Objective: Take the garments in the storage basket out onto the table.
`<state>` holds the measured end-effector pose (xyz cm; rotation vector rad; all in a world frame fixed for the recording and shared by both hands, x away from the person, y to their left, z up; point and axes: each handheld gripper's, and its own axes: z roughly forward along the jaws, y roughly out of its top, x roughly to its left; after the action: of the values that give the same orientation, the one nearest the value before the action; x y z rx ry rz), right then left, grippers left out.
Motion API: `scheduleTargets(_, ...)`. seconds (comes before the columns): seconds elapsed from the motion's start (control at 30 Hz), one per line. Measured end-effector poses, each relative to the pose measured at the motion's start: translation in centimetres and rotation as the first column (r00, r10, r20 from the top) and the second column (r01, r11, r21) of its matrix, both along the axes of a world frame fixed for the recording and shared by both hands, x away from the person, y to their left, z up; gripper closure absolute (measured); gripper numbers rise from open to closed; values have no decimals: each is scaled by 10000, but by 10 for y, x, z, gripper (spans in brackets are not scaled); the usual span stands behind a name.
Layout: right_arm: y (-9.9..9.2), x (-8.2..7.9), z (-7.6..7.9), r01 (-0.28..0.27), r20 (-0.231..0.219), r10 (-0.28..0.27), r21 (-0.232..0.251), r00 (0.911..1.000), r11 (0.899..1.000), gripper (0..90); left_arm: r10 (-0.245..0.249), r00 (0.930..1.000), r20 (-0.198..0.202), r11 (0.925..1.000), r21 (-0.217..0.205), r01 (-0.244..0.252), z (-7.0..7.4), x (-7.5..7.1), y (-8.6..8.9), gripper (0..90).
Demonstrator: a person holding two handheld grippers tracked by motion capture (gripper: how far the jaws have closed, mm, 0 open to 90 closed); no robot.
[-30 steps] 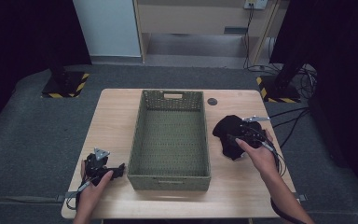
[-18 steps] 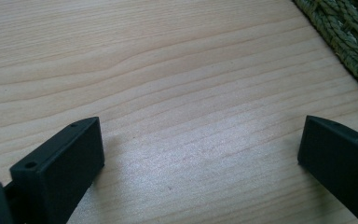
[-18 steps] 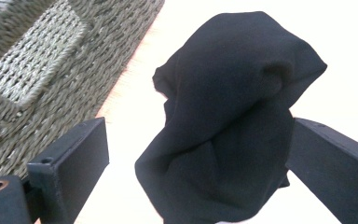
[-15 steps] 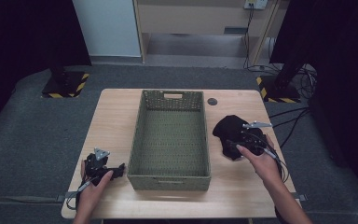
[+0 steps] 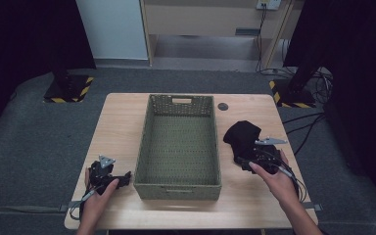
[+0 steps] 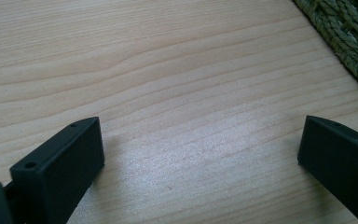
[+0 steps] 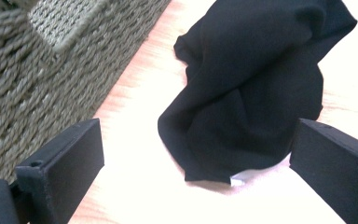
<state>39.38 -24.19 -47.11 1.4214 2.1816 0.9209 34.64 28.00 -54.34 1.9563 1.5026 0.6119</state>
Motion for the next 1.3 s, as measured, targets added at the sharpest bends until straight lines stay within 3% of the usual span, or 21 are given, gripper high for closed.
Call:
scheduleTargets(0.43, -1, -22, -18, -260, 21, 260, -58, 9997, 9996, 27, -2, 10000, 1, 10000, 2, 2, 0, 0, 0, 0)
scheduleTargets(1.0, 6, -38, -41, -375, -182, 375, 1, 9991, 9993, 28, 1, 10000, 4, 10000, 1, -1, 0, 0, 0, 0)
scheduleTargets(1.3, 16, -46, -50, -717, -277, 716, -13, 9970, 9974, 28, -1, 10000, 3, 10000, 5, 1, 0, 0, 0, 0)
